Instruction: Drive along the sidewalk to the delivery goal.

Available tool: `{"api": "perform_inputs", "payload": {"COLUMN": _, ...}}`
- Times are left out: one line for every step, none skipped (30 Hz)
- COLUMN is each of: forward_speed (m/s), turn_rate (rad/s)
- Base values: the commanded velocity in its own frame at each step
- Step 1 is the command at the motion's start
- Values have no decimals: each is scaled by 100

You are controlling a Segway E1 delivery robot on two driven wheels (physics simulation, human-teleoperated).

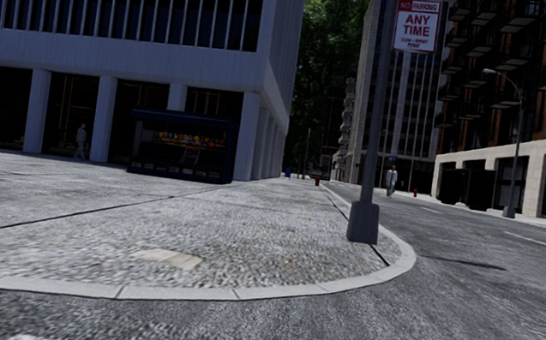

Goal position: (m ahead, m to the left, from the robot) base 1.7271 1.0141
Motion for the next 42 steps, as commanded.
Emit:
{"api": "perform_inputs", "payload": {"forward_speed": 93, "turn_rate": 31}}
{"api": "perform_inputs", "payload": {"forward_speed": 93, "turn_rate": 31}}
{"api": "perform_inputs", "payload": {"forward_speed": 93, "turn_rate": 31}}
{"api": "perform_inputs", "payload": {"forward_speed": 93, "turn_rate": 31}}
{"api": "perform_inputs", "payload": {"forward_speed": 93, "turn_rate": 31}}
{"api": "perform_inputs", "payload": {"forward_speed": 93, "turn_rate": 31}}
{"api": "perform_inputs", "payload": {"forward_speed": 93, "turn_rate": 31}}
{"api": "perform_inputs", "payload": {"forward_speed": 93, "turn_rate": 31}}
{"api": "perform_inputs", "payload": {"forward_speed": 93, "turn_rate": 31}}
{"api": "perform_inputs", "payload": {"forward_speed": 93, "turn_rate": 31}}
{"api": "perform_inputs", "payload": {"forward_speed": 93, "turn_rate": 31}}
{"api": "perform_inputs", "payload": {"forward_speed": 93, "turn_rate": 31}}
{"api": "perform_inputs", "payload": {"forward_speed": 93, "turn_rate": 31}}
{"api": "perform_inputs", "payload": {"forward_speed": 93, "turn_rate": 31}}
{"api": "perform_inputs", "payload": {"forward_speed": 93, "turn_rate": 31}}
{"api": "perform_inputs", "payload": {"forward_speed": 93, "turn_rate": 31}}
{"api": "perform_inputs", "payload": {"forward_speed": 93, "turn_rate": 31}}
{"api": "perform_inputs", "payload": {"forward_speed": 93, "turn_rate": 32}}
{"api": "perform_inputs", "payload": {"forward_speed": 93, "turn_rate": 34}}
{"api": "perform_inputs", "payload": {"forward_speed": 93, "turn_rate": 40}}
{"api": "perform_inputs", "payload": {"forward_speed": 93, "turn_rate": 44}}
{"api": "perform_inputs", "payload": {"forward_speed": 93, "turn_rate": 45}}
{"api": "perform_inputs", "payload": {"forward_speed": 93, "turn_rate": 45}}
{"api": "perform_inputs", "payload": {"forward_speed": 93, "turn_rate": 47}}
{"api": "perform_inputs", "payload": {"forward_speed": 93, "turn_rate": 48}}
{"api": "perform_inputs", "payload": {"forward_speed": 93, "turn_rate": 48}}
{"api": "perform_inputs", "payload": {"forward_speed": 93, "turn_rate": 48}}
{"api": "perform_inputs", "payload": {"forward_speed": 93, "turn_rate": 48}}
{"api": "perform_inputs", "payload": {"forward_speed": 93, "turn_rate": 48}}
{"api": "perform_inputs", "payload": {"forward_speed": 93, "turn_rate": 48}}
{"api": "perform_inputs", "payload": {"forward_speed": 93, "turn_rate": 48}}
{"api": "perform_inputs", "payload": {"forward_speed": 93, "turn_rate": 48}}
{"api": "perform_inputs", "payload": {"forward_speed": 93, "turn_rate": 48}}
{"api": "perform_inputs", "payload": {"forward_speed": 93, "turn_rate": 48}}
{"api": "perform_inputs", "payload": {"forward_speed": 93, "turn_rate": 48}}
{"api": "perform_inputs", "payload": {"forward_speed": 93, "turn_rate": 48}}
{"api": "perform_inputs", "payload": {"forward_speed": 93, "turn_rate": 48}}
{"api": "perform_inputs", "payload": {"forward_speed": 93, "turn_rate": 48}}
{"api": "perform_inputs", "payload": {"forward_speed": 93, "turn_rate": 48}}
{"api": "perform_inputs", "payload": {"forward_speed": 93, "turn_rate": 48}}
{"api": "perform_inputs", "payload": {"forward_speed": 93, "turn_rate": 48}}
{"api": "perform_inputs", "payload": {"forward_speed": 93, "turn_rate": 49}}
